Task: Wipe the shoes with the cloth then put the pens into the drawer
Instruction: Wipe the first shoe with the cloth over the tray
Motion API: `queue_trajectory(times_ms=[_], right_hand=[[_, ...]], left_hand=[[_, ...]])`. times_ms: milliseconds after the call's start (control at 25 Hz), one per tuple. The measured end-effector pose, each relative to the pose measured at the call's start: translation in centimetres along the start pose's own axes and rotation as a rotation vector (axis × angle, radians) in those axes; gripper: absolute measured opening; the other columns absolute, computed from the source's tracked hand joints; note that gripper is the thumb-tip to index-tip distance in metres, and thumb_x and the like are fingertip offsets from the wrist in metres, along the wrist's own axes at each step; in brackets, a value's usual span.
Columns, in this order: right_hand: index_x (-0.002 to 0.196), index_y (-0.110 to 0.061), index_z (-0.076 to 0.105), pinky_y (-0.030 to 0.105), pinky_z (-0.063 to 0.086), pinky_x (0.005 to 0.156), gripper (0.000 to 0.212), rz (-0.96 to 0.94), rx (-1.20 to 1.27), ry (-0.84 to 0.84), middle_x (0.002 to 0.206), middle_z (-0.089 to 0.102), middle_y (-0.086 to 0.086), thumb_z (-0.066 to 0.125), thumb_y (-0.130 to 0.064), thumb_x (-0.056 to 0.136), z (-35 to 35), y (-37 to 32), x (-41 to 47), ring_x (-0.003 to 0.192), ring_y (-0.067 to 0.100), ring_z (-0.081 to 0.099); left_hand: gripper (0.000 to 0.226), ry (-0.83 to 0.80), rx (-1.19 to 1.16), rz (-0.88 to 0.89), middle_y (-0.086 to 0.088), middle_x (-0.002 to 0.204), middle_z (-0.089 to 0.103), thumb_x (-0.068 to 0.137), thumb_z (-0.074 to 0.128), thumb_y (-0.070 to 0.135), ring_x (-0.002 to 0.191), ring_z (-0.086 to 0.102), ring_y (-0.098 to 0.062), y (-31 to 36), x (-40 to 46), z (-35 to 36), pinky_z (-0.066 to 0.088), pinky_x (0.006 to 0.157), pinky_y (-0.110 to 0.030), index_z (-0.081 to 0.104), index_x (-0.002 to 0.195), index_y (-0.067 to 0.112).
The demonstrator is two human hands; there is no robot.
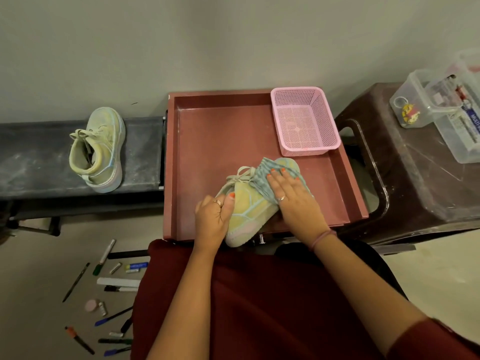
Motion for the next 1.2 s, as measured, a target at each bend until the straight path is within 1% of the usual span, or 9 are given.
queue_trajectory(times_ms=[120, 200, 320, 440, 640, 760, 880, 1040, 1200], right_hand=[[0.138, -0.003, 0.042, 0.053, 0.039, 0.104, 0.073, 0.182, 0.051, -0.036, 0.139, 0.048, 0.015, 0.063, 0.010, 0.068, 0.2, 1.1, 0.6, 0.135, 0.036, 0.036], [0.142, -0.002, 0.034, 0.055, 0.030, 0.110, 0.078, 0.244, 0.119, -0.059, 0.147, 0.037, 0.015, 0.052, 0.010, 0.068, 0.6, -1.9, -1.1, 0.141, 0.038, 0.023], [0.146, -0.005, 0.028, 0.048, 0.021, 0.114, 0.072, 0.088, 0.146, -0.100, 0.152, 0.030, 0.011, 0.024, -0.001, 0.074, 0.2, -4.1, -2.9, 0.143, 0.032, 0.020], [0.145, -0.008, 0.031, 0.053, 0.030, 0.111, 0.067, 0.129, 0.051, -0.123, 0.149, 0.036, 0.010, 0.032, 0.005, 0.079, 0.1, 1.4, -0.7, 0.142, 0.031, 0.025], [0.150, -0.007, 0.003, 0.035, 0.003, 0.118, 0.090, 0.523, 0.406, -0.104, 0.159, -0.004, 0.008, 0.041, 0.023, 0.073, 1.0, 0.6, -0.4, 0.145, 0.029, -0.011], [0.148, -0.006, -0.010, 0.031, -0.005, 0.116, 0.093, 0.442, 0.464, -0.105, 0.155, -0.021, 0.010, 0.038, 0.020, 0.072, 0.5, -3.0, -3.0, 0.142, 0.030, -0.022], [0.149, -0.012, -0.007, 0.017, -0.006, 0.113, 0.093, 0.387, 0.535, -0.075, 0.157, -0.019, 0.001, 0.036, 0.022, 0.074, 0.0, -2.3, -3.6, 0.143, 0.020, -0.019], [0.150, -0.006, 0.009, 0.029, 0.007, 0.119, 0.080, 0.521, 0.648, -0.131, 0.158, 0.006, 0.007, 0.039, 0.019, 0.080, 0.5, 3.6, 0.7, 0.146, 0.020, 0.004], [0.151, -0.009, 0.009, 0.023, 0.009, 0.117, 0.079, 0.642, 0.836, -0.170, 0.157, 0.011, 0.004, 0.038, 0.017, 0.081, 0.6, 4.6, 1.5, 0.144, 0.017, 0.013]], left_hand=[[0.041, 0.023, 0.014, -0.002, 0.014, 0.050, 0.025, 0.093, 0.037, 0.045, 0.057, 0.038, -0.004, 0.3, 0.0, 0.0, 0.032, 0.070, -0.032, 0.020, 0.057, 0.038], [0.042, 0.030, 0.020, -0.019, 0.013, 0.049, 0.025, 0.093, 0.036, 0.046, 0.057, 0.038, -0.004, 0.1, 0.2, -0.1, 0.032, 0.070, -0.032, 0.020, 0.056, 0.037], [0.042, 0.021, 0.028, 0.000, 0.013, 0.048, 0.026, 0.093, 0.037, 0.046, 0.057, 0.039, -0.003, -0.2, 0.3, -0.1, 0.033, 0.071, -0.033, 0.021, 0.055, 0.037], [0.044, -0.005, 0.065, 0.012, 0.012, 0.048, 0.025, 0.094, 0.036, 0.048, 0.061, 0.041, -0.001, -0.2, 0.1, 0.1, 0.032, 0.075, -0.031, 0.021, 0.055, 0.035], [0.044, -0.008, 0.036, -0.048, 0.011, 0.048, 0.026, 0.092, 0.032, 0.051, 0.059, 0.039, -0.004, -0.2, 0.5, 0.0, 0.030, 0.072, -0.032, 0.021, 0.054, 0.031], [0.044, -0.022, 0.010, -0.048, 0.011, 0.048, 0.024, 0.092, 0.033, 0.050, 0.059, 0.039, -0.004, -0.3, 0.6, -0.1, 0.028, 0.071, -0.031, 0.021, 0.054, 0.030], [0.044, -0.037, -0.003, -0.043, 0.011, 0.049, 0.023, 0.091, 0.033, 0.050, 0.061, 0.042, -0.002, -0.3, 0.5, 0.0, 0.025, 0.071, -0.028, 0.021, 0.055, 0.029], [0.045, -0.051, -0.021, -0.035, 0.011, 0.051, 0.023, 0.090, 0.037, 0.051, 0.065, 0.042, 0.001, -0.2, 0.2, 0.0, 0.027, 0.074, -0.029, 0.024, 0.054, 0.027], [0.043, -0.119, 0.099, -0.042, 0.015, 0.058, 0.042, 0.079, 0.047, 0.066, 0.070, 0.043, -0.001, -0.3, 0.4, 0.2, 0.025, 0.085, -0.026, 0.059, 0.064, 0.027]])
Point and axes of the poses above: each hand's wrist, its own x-axis towards the middle knuckle, its own z-axis out of the palm, y = z × x, the point moved 6 cm from there along x, towards the middle knuckle
